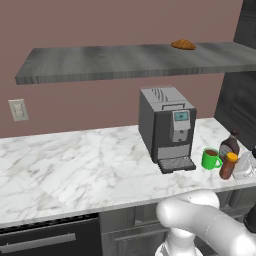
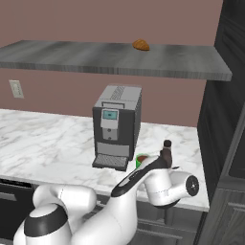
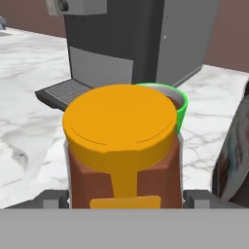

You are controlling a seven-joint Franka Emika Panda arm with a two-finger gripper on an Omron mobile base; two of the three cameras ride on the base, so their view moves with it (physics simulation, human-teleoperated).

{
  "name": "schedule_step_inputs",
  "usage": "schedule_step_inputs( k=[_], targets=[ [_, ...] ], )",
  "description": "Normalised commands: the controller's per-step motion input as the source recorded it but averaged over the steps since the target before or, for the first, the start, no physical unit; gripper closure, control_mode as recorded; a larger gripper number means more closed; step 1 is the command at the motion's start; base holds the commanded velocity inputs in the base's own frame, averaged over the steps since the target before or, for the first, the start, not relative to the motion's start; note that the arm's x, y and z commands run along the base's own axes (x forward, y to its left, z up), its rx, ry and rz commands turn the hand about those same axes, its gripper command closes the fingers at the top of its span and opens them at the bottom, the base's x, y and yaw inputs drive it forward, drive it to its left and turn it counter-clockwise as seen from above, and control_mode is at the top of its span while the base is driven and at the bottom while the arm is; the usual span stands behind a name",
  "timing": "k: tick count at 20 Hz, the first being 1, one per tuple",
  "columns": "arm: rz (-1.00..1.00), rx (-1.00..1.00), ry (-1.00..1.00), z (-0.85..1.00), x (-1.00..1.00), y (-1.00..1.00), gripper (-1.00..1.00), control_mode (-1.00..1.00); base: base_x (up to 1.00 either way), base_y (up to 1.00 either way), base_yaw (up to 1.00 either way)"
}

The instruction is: Pick the syrup bottle and honey bottle from the shelves and place them next to the mug.

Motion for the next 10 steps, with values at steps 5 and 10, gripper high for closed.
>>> schedule_step_inputs(
  k=[5, 10],
  targets=[
    [0.00, 0.00, 0.00, 0.00, 0.13, -0.11, 1.00, -1.00, 0.00, 0.00, 0.00],
    [0.00, 0.00, 0.00, 0.00, 0.00, -0.02, 1.00, -1.00, 0.00, 0.00, 0.00]
  ],
)
